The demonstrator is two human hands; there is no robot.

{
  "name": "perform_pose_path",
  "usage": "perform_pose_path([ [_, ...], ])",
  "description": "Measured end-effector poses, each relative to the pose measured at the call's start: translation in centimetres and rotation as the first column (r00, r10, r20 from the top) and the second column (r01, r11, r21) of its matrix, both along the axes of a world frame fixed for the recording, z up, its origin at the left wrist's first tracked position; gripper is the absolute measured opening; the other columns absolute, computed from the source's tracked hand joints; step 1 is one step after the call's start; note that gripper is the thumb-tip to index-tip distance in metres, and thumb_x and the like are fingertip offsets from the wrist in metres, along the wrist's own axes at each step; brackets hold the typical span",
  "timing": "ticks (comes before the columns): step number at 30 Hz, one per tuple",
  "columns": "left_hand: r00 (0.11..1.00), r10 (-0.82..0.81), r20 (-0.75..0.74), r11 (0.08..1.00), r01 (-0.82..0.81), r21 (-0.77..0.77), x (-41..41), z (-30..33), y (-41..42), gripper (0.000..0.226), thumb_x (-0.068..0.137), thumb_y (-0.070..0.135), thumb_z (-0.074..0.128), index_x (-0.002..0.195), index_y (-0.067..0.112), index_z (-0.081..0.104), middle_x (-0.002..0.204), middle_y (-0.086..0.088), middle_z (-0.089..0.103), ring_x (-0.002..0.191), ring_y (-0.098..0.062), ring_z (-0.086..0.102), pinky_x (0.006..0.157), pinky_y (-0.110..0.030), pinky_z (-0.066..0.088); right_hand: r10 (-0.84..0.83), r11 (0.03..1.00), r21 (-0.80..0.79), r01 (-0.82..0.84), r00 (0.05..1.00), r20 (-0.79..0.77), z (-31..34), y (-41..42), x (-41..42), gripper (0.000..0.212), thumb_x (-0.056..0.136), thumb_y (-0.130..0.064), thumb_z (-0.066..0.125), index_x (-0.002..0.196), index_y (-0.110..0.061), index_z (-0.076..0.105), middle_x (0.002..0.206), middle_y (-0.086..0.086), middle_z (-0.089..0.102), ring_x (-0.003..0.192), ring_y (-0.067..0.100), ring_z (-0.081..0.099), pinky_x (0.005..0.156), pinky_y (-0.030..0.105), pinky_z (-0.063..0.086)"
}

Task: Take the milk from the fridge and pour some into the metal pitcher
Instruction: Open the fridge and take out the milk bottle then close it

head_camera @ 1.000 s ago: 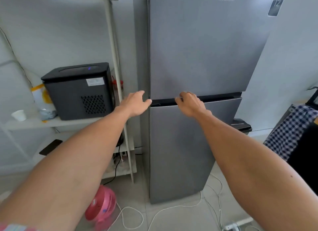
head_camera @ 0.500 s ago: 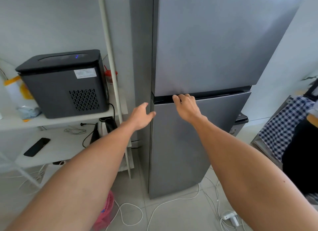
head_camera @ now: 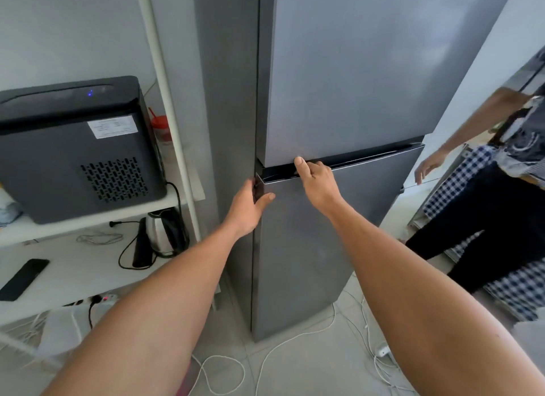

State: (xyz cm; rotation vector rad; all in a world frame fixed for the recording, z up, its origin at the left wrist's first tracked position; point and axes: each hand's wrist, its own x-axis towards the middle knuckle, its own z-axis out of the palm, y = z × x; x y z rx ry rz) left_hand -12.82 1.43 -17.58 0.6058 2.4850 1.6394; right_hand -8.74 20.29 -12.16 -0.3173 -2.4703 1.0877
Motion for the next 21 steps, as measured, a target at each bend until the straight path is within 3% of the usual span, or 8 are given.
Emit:
perform_pose_path([
  [3,0.999,0.036,-0.017,0.999,-0.036,-0.008,0.4,-0.3,0.2,0.058,0.102,0.040,0.065,0.148,0.010,0.045,0.145,-0.008,0.058,0.133,-0.024,0.055,0.113,-0.042,0.043,-0.012,1.000,0.014,0.012,1.000,0.004,0.2,-0.2,0.1,0.063,0.109,-0.054,0.038,0.057,-0.019,0.029,0.068,-0.002,0.040,0.080,0.022,0.040,0.067,0.037,0.032],
  [6,0.996,0.059,-0.063,0.998,-0.061,-0.023,1.4,-0.8,0.3,0.053,0.101,0.043,0.065,0.139,0.011,0.049,0.132,-0.007,0.061,0.121,-0.023,0.059,0.098,-0.036,0.048,-0.070,0.998,-0.004,0.070,0.997,-0.020,0.2,-0.6,0.3,0.066,0.108,-0.055,0.042,0.056,-0.016,0.031,0.067,-0.001,0.042,0.083,0.025,0.041,0.069,0.036,0.032],
  [8,0.994,0.035,-0.105,0.999,-0.039,-0.030,2.1,-1.3,0.3,0.049,0.099,0.048,0.065,0.131,0.014,0.050,0.122,-0.004,0.061,0.110,-0.021,0.060,0.088,-0.030,0.046,-0.118,0.993,0.009,0.118,0.993,-0.004,0.1,-0.9,0.6,0.066,0.106,-0.058,0.043,0.055,-0.017,0.035,0.072,0.001,0.045,0.093,0.028,0.044,0.075,0.037,0.035],
  [12,0.995,0.051,-0.090,0.999,-0.051,0.005,4.0,-1.8,0.0,0.049,0.091,0.065,0.066,0.122,0.029,0.052,0.112,0.006,0.065,0.099,-0.010,0.064,0.085,-0.030,0.053,-0.158,0.987,0.034,0.156,0.984,0.080,0.3,-1.4,2.2,0.062,0.102,-0.064,0.042,0.059,-0.019,0.044,0.094,0.005,0.052,0.117,0.029,0.042,0.089,0.041,0.040],
  [14,0.995,0.077,-0.060,0.996,-0.075,0.039,4.9,-1.8,-0.4,0.044,0.084,0.080,0.061,0.104,0.041,0.057,0.099,0.011,0.069,0.087,-0.005,0.067,0.077,-0.032,0.058,-0.208,0.978,0.027,0.206,0.972,0.113,0.8,-1.3,3.2,0.067,0.095,-0.072,0.040,0.058,-0.017,0.048,0.090,0.002,0.055,0.113,0.029,0.048,0.081,0.041,0.045],
  [17,0.996,0.083,0.026,0.992,-0.085,0.091,6.0,-1.4,-0.6,0.054,0.087,0.084,0.050,0.088,0.032,0.063,0.086,0.000,0.073,0.066,-0.019,0.074,0.068,-0.050,0.063,-0.299,0.954,0.043,0.296,0.939,0.171,1.8,-0.8,5.1,0.073,0.081,-0.084,0.041,0.062,-0.015,0.055,0.076,-0.001,0.057,0.094,0.030,0.055,0.081,0.043,0.051],
  [19,0.995,0.101,0.001,0.995,-0.101,0.021,6.6,-0.9,-0.1,0.055,0.095,0.073,0.047,0.085,0.021,0.064,0.081,-0.004,0.073,0.061,-0.026,0.072,0.065,-0.051,0.062,-0.347,0.937,0.017,0.350,0.918,0.191,2.2,0.1,6.8,0.071,0.071,-0.084,0.049,0.067,-0.014,0.057,0.073,-0.001,0.056,0.083,0.029,0.060,0.082,0.043,0.052],
  [21,0.991,0.096,-0.095,0.988,-0.106,-0.112,7.5,-0.5,0.9,0.032,0.101,0.048,0.055,0.088,0.020,0.067,0.083,0.000,0.073,0.075,-0.026,0.071,0.070,-0.044,0.060,-0.360,0.928,-0.021,0.372,0.910,0.206,2.5,1.4,8.9,0.065,0.064,-0.078,0.056,0.068,-0.013,0.058,0.071,-0.001,0.060,0.072,0.027,0.063,0.076,0.039,0.054],
])
